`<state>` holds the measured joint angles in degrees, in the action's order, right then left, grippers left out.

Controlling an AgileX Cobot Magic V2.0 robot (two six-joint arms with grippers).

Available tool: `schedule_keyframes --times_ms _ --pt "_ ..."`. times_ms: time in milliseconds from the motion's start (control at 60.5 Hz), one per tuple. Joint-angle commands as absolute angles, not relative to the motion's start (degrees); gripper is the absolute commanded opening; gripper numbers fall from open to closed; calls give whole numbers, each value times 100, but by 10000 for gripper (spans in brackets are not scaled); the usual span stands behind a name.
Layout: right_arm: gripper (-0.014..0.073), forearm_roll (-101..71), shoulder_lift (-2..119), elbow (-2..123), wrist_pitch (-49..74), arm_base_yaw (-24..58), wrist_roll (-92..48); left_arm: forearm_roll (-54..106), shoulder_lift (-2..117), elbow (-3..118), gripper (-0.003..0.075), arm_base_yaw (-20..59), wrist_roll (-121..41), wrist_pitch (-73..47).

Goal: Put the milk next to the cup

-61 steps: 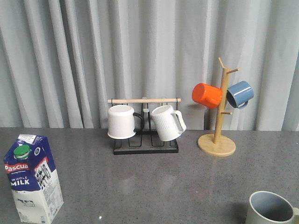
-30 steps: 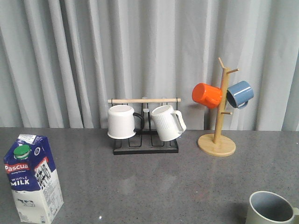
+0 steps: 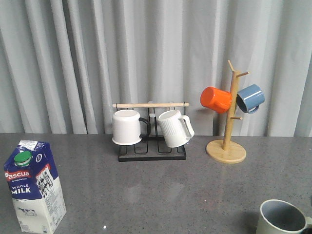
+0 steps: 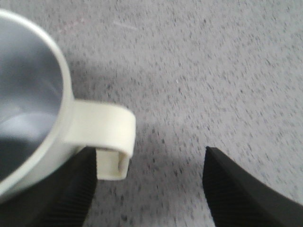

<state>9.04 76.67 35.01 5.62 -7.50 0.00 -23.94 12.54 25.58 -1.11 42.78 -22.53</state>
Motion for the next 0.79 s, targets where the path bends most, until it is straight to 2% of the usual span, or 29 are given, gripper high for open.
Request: schedule_keyframes --times_ms 0,149,248,512,595,776 --pt "463 932 7769 3671 -130 -794 0 -2411 1365 2748 349 -90 4280 -1945" --pt "438 1068 8182 3671 -728 -794 -121 -2411 1365 2748 349 -90 4280 -1944" --pt "380 1076 8392 3671 -1073 -794 -252 -2411 1365 2748 349 -90 4274 -1945" --pt "62 1076 8638 3671 -1477 -794 -395 -2405 1365 2748 349 -90 4114 -1945" --pt "-15 1054 8621 3671 -1500 -794 -362 -2405 1365 2748 349 -90 4107 -1945" --pt "-9 1040 8154 3671 -1521 -775 163 -2400 1365 2748 349 -90 4107 -1945"
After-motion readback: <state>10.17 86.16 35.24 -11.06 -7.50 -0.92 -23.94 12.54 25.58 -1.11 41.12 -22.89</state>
